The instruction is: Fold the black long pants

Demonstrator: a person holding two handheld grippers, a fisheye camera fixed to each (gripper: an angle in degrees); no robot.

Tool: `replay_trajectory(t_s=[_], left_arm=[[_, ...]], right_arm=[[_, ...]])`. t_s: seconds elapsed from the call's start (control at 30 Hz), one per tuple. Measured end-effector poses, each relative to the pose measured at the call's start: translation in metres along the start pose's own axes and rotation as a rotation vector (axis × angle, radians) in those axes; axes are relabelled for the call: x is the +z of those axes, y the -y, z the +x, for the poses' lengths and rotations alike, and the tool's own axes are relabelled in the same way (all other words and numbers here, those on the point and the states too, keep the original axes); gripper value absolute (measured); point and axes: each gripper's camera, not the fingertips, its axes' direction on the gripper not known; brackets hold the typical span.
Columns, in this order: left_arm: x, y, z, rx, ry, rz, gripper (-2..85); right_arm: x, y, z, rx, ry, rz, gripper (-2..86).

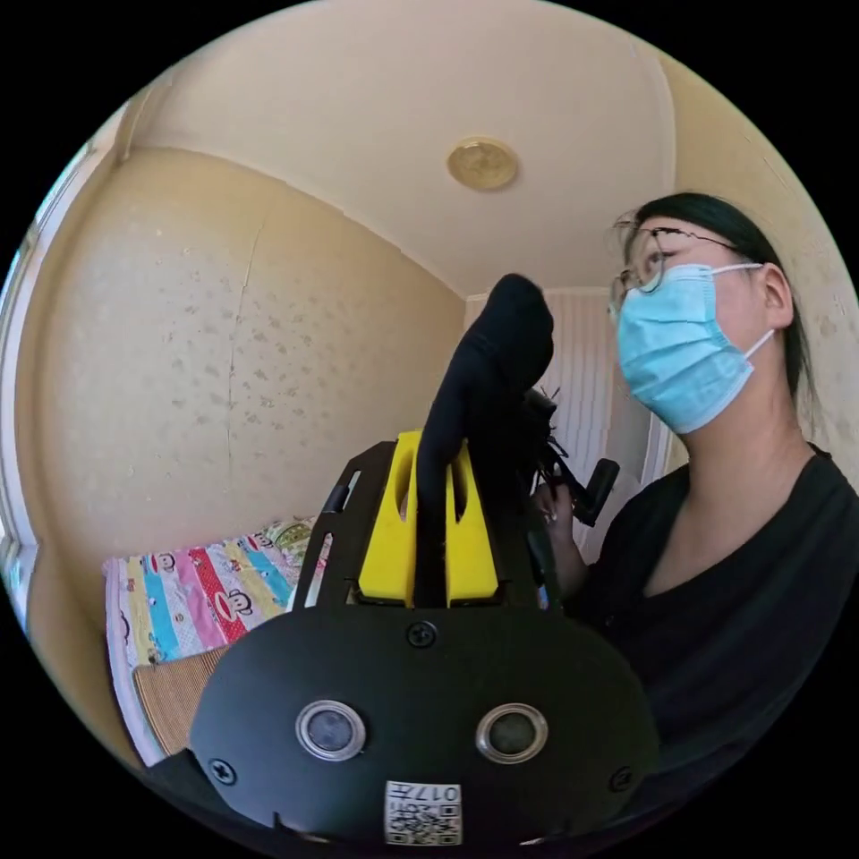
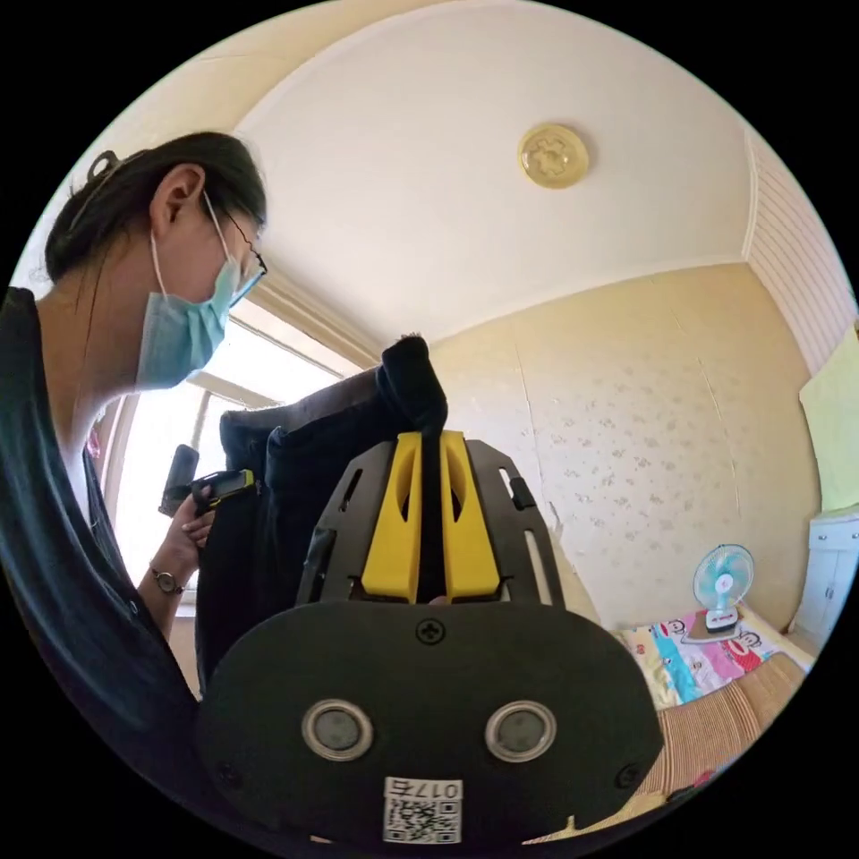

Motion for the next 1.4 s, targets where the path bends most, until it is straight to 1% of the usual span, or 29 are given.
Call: replay_trajectory(t_s=[0.03, 0.1, 0.17, 0.2, 0.23, 0.27, 0.33, 0.37, 0.4, 0.43, 0.47, 0.5, 0.53, 0.57, 0.6, 0.63, 0.67, 0.7, 0.73, 0.8, 0.87, 0.93, 0.97, 1.03, 1.1, 1.23, 1.27, 1.3, 1.4], left_arm=[[0.02, 0.001, -0.031, -0.076, 0.039, -0.018, 4.6], [0.057, 0.017, -0.085, -0.128, 0.096, -0.06, 4.8], [0.133, 0.059, -0.183, -0.173, 0.176, -0.143, 6.1], [0.153, 0.07, -0.211, -0.203, 0.198, -0.163, 6.7], [0.196, 0.091, -0.271, -0.262, 0.261, -0.211, 8.5], [0.236, 0.104, -0.326, -0.288, 0.348, -0.288, 9.5], [0.274, 0.1, -0.394, -0.391, 0.499, -0.397, 9.0], [0.289, 0.081, -0.429, -0.461, 0.544, -0.466, 7.8], [0.295, 0.067, -0.444, -0.495, 0.544, -0.499, 7.9], [0.305, 0.032, -0.469, -0.557, 0.515, -0.556, 8.1], [0.312, -0.009, -0.484, -0.597, 0.476, -0.595, 8.3], [0.315, -0.033, -0.488, -0.608, 0.462, -0.61, 8.4], [0.32, -0.084, -0.494, -0.629, 0.45, -0.649, 8.2], [0.325, -0.141, -0.499, -0.67, 0.456, -0.716, 8.0], [0.329, -0.169, -0.501, -0.695, 0.456, -0.762, 7.9], [0.337, -0.225, -0.504, -0.746, 0.447, -0.864, 7.8], [0.345, -0.277, -0.504, -0.787, 0.424, -0.96, 7.8], [0.348, -0.301, -0.503, -0.798, 0.411, -1.0, 7.8], [0.355, -0.342, -0.499, -0.807, 0.398, -1.075, 7.8], [0.362, -0.389, -0.494, -0.811, 0.405, -1.159, 7.9], [0.366, -0.436, -0.493, -0.853, 0.379, -1.196, 8.1], [0.368, -0.461, -0.491, -0.884, 0.342, -1.172, 8.1], [0.369, -0.475, -0.488, -0.889, 0.336, -1.157, 8.1], [0.375, -0.495, -0.479, -0.844, 0.344, -1.181, 8.1], [0.38, -0.518, -0.469, -0.79, 0.367, -1.238, 8.1], [0.378, -0.585, -0.457, -0.837, 0.335, -1.362, 7.8], [0.369, -0.585, -0.454, -0.815, 0.377, -1.294, 7.2], [0.366, -0.584, -0.452, -0.799, 0.397, -1.271, 6.9], [0.355, -0.587, -0.44, -0.704, 0.471, -1.216, 6.2]], right_arm=[[0.016, -0.001, 0.005, -0.014, -0.02, -0.016, 3.1], [0.101, 0.003, 0.035, -0.075, -0.094, -0.091, 3.3], [0.191, 0.012, 0.072, -0.118, -0.155, -0.139, 3.7], [0.262, 0.019, 0.103, -0.142, -0.21, -0.195, 4.2], [0.301, 0.022, 0.12, -0.145, -0.244, -0.245, 4.5], [0.377, 0.024, 0.158, -0.134, -0.322, -0.393, 5.2], [0.494, 0.002, 0.234, -0.087, -0.477, -0.771, 6.2], [0.511, -0.009, 0.252, -0.048, -0.501, -0.852, 6.3], [0.535, -0.039, 0.285, 0.041, -0.47, -1.011, 7.2], [0.545, -0.058, 0.299, 0.084, -0.422, -1.101, 8.1], [0.556, -0.1, 0.324, 0.183, -0.335, -1.281, 9.4], [0.553, -0.147, 0.342, 0.255, -0.27, -1.393, 10.1], [0.544, -0.194, 0.355, 0.294, -0.231, -1.478, 10.2], [0.539, -0.219, 0.362, 0.311, -0.234, -1.53, 10.2], [0.53, -0.269, 0.373, 0.333, -0.229, -1.669, 10.8], [0.526, -0.295, 0.378, 0.348, -0.218, -1.754, 11.1], [0.518, -0.348, 0.386, 0.395, -0.175, -1.939, 12.1], [0.508, -0.395, 0.39, 0.444, -0.085, -2.121, 12.6], [0.498, -0.432, 0.39, 0.461, -0.017, -2.267, 12.5], [0.488, -0.467, 0.389, 0.388, 0.012, -2.419, 11.8], [0.486, -0.482, 0.392, 0.242, -0.039, -2.486, 9.3], [0.485, -0.494, 0.399, 0.077, -0.12, -2.517, 2.9], [0.483, -0.497, 0.401, 0.044, -0.13, -2.52, 2.4], [0.471, -0.507, 0.406, 0.029, -0.113, -2.509, 1.4], [0.436, -0.533, 0.42, 0.099, -0.109, -2.585, 0.8], [0.416, -0.501, 0.451, 0.239, -0.072, -2.409, 0.6], [0.411, -0.488, 0.454, 0.231, -0.026, -2.36, 0.7], [0.402, -0.474, 0.451, 0.176, 0.007, -2.288, 0.7], [0.373, -0.441, 0.433, -0.068, -0.013, -2.116, 1.1]])
